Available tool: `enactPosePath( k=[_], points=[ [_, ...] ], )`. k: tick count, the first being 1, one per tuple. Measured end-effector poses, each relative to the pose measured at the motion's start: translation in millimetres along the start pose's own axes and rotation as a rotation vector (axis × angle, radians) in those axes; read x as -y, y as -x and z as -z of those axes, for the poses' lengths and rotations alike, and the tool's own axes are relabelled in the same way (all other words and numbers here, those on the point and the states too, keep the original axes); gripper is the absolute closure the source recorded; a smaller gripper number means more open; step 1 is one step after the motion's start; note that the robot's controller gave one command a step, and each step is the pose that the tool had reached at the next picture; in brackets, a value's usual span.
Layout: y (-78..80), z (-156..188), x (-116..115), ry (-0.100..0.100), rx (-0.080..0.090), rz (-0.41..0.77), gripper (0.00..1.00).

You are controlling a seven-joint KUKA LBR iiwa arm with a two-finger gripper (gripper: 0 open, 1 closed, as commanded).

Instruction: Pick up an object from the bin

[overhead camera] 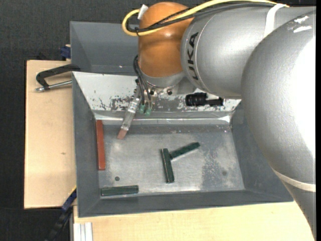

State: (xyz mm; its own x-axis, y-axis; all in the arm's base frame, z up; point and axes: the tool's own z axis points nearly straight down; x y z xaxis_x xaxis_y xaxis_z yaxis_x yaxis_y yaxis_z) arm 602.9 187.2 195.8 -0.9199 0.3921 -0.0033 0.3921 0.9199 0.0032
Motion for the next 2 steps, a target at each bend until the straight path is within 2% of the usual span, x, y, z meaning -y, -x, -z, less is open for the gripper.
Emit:
enactPosePath(
  k=[1,2],
  points=[
    [-0.2,0,0,0.0,0.0,0.0,1.0],
    [-28.3,67,32,-0.001,0.0,-0.015,1.0]
  ],
)
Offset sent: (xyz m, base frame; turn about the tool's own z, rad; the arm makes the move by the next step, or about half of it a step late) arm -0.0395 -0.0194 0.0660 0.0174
